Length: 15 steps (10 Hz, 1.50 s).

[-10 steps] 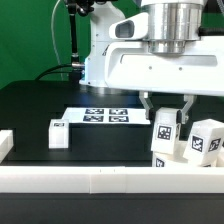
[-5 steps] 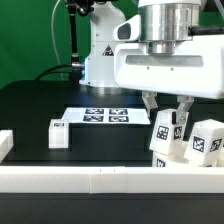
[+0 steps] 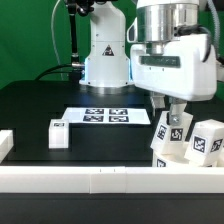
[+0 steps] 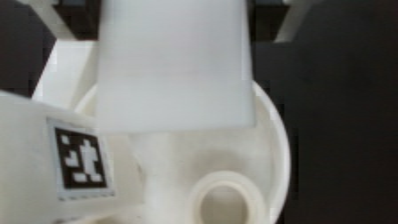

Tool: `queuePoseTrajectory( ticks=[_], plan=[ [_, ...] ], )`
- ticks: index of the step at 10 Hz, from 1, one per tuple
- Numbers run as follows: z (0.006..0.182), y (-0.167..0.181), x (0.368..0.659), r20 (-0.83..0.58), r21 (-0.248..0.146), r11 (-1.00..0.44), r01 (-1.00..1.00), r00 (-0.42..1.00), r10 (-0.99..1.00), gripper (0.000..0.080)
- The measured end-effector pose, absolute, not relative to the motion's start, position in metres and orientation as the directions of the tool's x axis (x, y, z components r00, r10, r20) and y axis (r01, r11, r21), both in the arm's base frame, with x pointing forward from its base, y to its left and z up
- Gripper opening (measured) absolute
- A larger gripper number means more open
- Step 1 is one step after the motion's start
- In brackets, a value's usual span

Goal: Assemble stool

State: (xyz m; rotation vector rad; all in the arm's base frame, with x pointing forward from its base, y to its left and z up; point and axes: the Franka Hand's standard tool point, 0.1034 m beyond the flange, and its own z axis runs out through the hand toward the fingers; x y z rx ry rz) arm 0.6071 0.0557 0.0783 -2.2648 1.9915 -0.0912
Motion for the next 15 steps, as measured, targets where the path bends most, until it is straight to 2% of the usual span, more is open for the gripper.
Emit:
queuePoseTrajectory(
  ticks=[2, 3, 7, 9, 11, 12, 13, 14, 15],
  plan=[
    [0.078, 0.055, 0.608, -0.074, -0.143, 0.032, -0.989, -0.022, -0.997, 0.0338],
    [0.078, 0.055, 0.608, -0.078, -0.141, 0.06, -0.988, -0.049, -0.996, 0.0338],
    [0.078, 0.058, 0.608, -0.128, -0.113, 0.336, -0.935, -0.321, -0.938, 0.0338],
    [0.078, 0.059, 0.608, -0.143, -0.105, 0.385, -0.917, -0.369, -0.918, 0.0338],
    [0.078, 0.059, 0.608, -0.142, -0.107, 0.368, -0.923, -0.353, -0.925, 0.0574],
    [0.083, 0.06, 0.609, -0.143, -0.119, 0.321, -0.939, -0.304, -0.942, 0.0574],
    [0.091, 0.061, 0.61, -0.155, -0.13, 0.306, -0.943, -0.285, -0.946, 0.0634],
    [0.095, 0.062, 0.61, -0.163, -0.134, 0.306, -0.943, -0.283, -0.945, 0.0645],
    [0.093, 0.062, 0.61, -0.149, -0.143, 0.23, -0.963, -0.208, -0.967, 0.0645]
  ],
)
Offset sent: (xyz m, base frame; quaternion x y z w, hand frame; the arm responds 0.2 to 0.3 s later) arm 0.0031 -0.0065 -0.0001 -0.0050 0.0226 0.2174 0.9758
